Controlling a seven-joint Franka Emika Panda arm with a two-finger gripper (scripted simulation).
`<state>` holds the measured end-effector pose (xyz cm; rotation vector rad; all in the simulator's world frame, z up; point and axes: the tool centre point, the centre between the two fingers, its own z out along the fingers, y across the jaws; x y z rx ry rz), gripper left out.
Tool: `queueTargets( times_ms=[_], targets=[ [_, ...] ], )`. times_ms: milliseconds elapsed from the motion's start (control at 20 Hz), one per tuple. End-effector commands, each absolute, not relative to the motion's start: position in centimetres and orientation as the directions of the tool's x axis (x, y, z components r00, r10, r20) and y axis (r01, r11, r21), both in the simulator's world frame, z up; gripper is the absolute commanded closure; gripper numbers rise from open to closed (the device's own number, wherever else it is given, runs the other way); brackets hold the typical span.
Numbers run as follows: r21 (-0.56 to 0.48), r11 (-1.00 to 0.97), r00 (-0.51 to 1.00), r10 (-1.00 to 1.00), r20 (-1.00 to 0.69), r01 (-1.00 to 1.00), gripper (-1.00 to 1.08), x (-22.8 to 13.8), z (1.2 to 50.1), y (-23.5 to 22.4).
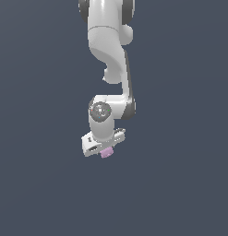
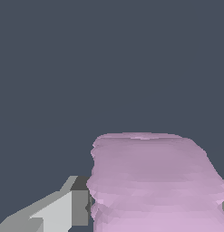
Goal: Pick up the object and move it to a goal position.
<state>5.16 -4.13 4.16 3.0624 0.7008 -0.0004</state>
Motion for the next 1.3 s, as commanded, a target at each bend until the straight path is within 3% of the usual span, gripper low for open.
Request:
queueTargets(
  times_ms=[0, 500, 1250],
  targets=[
    [0.0, -0.9, 0.9, 0.435, 0.0, 0.435, 1.08, 5.2, 4.3, -4.0],
    [0.0, -0.9, 0.9, 0.435, 0.0, 0.435, 1.08, 5.1, 8.6, -1.2],
    [0.001, -0.9, 0.9, 0.436, 0.0, 0.436, 1.08, 5.1, 23.4, 8.5]
  ],
)
